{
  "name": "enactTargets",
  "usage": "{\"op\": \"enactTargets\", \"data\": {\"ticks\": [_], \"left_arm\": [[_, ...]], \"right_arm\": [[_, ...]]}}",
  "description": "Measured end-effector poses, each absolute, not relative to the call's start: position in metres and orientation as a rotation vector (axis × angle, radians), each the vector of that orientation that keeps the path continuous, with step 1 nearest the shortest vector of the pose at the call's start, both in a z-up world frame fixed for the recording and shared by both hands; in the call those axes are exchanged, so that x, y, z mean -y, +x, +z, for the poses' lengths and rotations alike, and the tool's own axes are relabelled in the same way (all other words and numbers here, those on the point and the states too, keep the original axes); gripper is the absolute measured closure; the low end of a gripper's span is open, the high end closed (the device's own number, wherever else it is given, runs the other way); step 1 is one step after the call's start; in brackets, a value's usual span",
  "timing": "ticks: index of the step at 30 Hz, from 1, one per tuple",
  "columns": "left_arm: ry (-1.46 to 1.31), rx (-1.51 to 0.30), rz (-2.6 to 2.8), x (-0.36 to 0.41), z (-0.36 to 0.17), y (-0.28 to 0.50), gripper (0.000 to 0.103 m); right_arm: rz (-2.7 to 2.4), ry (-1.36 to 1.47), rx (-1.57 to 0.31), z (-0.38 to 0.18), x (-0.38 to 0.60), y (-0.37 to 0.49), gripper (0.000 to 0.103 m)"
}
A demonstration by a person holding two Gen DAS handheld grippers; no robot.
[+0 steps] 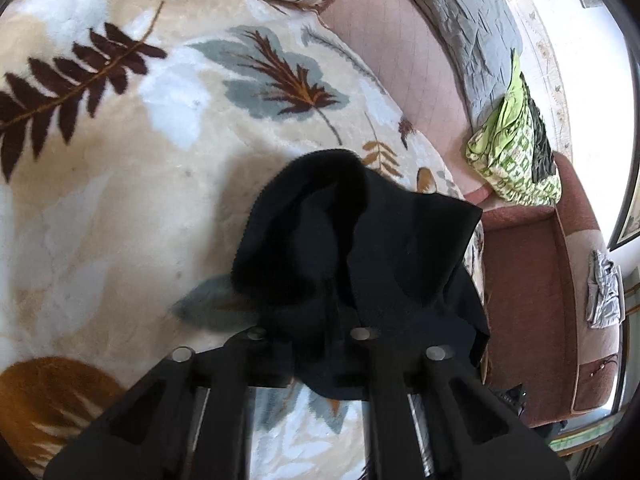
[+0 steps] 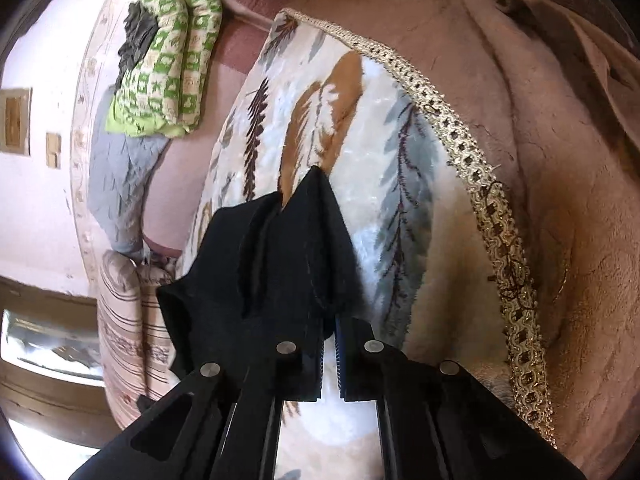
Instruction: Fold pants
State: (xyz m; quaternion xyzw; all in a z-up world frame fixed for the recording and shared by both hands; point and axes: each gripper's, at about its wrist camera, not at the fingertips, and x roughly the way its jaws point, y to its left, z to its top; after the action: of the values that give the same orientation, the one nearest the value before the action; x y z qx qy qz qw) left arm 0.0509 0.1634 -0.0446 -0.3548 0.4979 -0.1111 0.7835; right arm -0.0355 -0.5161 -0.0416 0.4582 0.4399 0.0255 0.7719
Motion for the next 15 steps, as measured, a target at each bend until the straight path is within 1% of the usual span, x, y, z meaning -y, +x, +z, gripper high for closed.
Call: {"op": "enactTargets", "data": {"ticks": [2, 6, 10, 12, 13, 14, 15], "left_arm": [[-0.746, -1.073, -0.236, -0.163, -0.042, 0.041, 0.096], [-0.754, -1.055, -0.257, -0.177, -0.03, 0.004, 0.096], [-0.787, -1.036, -0.25, -0.211, -0.023, -0.038, 0.096], [-0.811, -1.041, -0.22, -0.229, -0.028, -0.052, 0.096], [-0.799, -1.048, -0.208, -0.232, -0.033, -0.054, 0.095], [-0.788, -1.057, -0.2, -0.232, -0.036, -0.054, 0.093], [-0.78, -1.074, -0.169, -0.233, -0.042, -0.052, 0.089]], "right_arm": [[0.056, 0.977, -0.933, -0.036, 0.519, -0.042, 0.1], [0.108, 1.043, -0.921, -0.035, 0.528, -0.069, 0.101], [0.182, 1.043, -0.992, -0.038, 0.515, -0.092, 0.101], [0.179, 1.023, -1.064, -0.048, 0.503, -0.097, 0.1], [0.147, 1.002, -1.094, -0.054, 0.499, -0.097, 0.1], [0.132, 0.995, -1.082, -0.055, 0.499, -0.097, 0.102], [0.107, 0.977, -1.07, -0.051, 0.498, -0.094, 0.102]]}}
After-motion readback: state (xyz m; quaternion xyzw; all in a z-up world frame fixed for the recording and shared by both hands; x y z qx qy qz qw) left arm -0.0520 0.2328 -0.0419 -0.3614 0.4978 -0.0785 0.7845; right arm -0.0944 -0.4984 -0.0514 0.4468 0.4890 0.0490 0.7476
